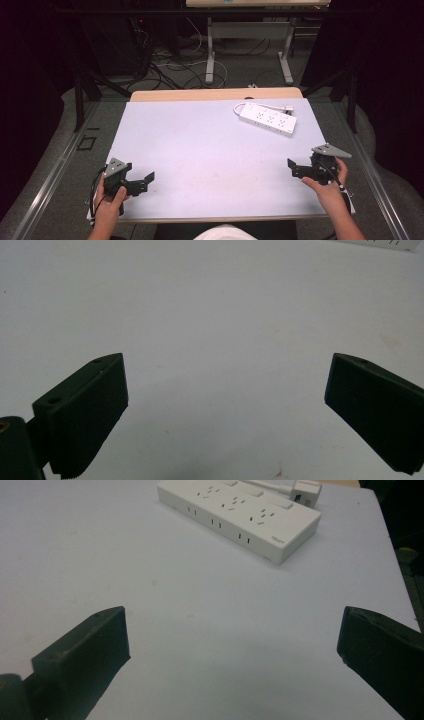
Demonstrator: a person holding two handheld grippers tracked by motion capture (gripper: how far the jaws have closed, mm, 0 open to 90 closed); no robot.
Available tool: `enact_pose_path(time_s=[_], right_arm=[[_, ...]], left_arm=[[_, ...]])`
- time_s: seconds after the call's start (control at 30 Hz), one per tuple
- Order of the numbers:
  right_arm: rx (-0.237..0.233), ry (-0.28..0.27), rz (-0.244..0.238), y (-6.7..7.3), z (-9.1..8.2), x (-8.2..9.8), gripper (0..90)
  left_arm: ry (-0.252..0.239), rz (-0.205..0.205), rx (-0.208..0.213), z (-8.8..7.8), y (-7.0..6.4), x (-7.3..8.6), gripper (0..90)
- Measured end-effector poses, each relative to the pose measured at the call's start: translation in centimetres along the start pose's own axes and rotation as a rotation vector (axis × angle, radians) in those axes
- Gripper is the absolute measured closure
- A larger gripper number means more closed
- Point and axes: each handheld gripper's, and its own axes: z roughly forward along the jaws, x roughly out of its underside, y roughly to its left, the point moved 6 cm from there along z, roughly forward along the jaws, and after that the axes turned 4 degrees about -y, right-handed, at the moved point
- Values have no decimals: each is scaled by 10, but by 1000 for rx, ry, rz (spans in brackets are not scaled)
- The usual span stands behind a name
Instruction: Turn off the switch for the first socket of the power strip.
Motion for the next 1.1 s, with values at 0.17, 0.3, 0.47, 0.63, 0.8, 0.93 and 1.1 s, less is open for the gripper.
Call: enact_pose_path(time_s=[0.17,0.3,0.47,0.63,0.8,0.93,1.1], right_arm=[[2,3,0,2,8,-4,0],[9,8,8,1,13,-9,0],[3,17,21,0,16,-19,0],[-16,14,-3,2,17,-29,0],[-28,27,-23,5,20,-38,0],[-38,29,-26,8,22,-44,0],[-46,26,-21,11,26,-53,0]], left_arm=[[-11,1,-1,0,-1,0,37],[-13,1,-1,0,-2,0,37],[-12,-2,0,-1,-1,0,38],[-11,-3,-1,-1,-1,0,38],[-12,0,-2,-1,-2,0,39],[-12,-1,-2,-1,-2,0,39],[-13,-5,-4,-1,-2,1,40]])
